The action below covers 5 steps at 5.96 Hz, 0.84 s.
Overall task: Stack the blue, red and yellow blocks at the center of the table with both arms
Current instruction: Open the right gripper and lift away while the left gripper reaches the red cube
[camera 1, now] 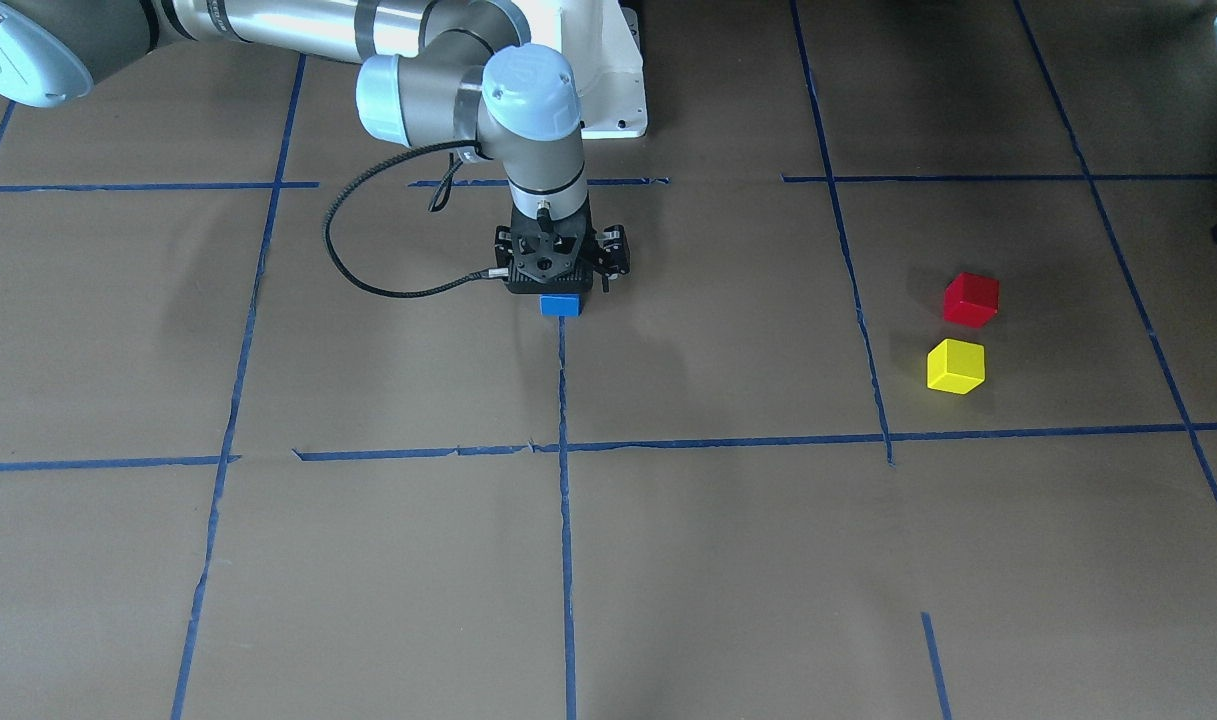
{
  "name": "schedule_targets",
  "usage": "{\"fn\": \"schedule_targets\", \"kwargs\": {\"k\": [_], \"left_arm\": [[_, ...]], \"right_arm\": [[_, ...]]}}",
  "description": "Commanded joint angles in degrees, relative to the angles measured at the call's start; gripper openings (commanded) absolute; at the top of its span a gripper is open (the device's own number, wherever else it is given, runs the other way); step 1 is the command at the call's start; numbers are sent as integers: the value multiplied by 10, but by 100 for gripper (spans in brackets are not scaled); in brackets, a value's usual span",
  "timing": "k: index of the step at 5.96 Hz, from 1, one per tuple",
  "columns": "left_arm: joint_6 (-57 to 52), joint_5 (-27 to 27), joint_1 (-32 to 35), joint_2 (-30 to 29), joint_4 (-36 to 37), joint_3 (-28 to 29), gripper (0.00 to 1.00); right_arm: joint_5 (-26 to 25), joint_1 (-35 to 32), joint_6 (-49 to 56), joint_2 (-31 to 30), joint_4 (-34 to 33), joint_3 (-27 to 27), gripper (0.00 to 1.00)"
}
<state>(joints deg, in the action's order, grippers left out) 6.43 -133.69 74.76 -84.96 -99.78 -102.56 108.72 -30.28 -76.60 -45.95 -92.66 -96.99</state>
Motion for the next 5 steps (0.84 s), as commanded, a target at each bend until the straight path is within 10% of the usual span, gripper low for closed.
{"fn": "schedule_targets", "kwargs": {"k": [1, 5], "left_arm": [[82, 4, -93, -6, -90, 0, 100], [255, 116, -240, -20, -128, -2, 100]], "right_arm": [[20, -34, 11, -82, -14, -96, 100], [15, -29, 27, -136, -9, -145, 100]]}}
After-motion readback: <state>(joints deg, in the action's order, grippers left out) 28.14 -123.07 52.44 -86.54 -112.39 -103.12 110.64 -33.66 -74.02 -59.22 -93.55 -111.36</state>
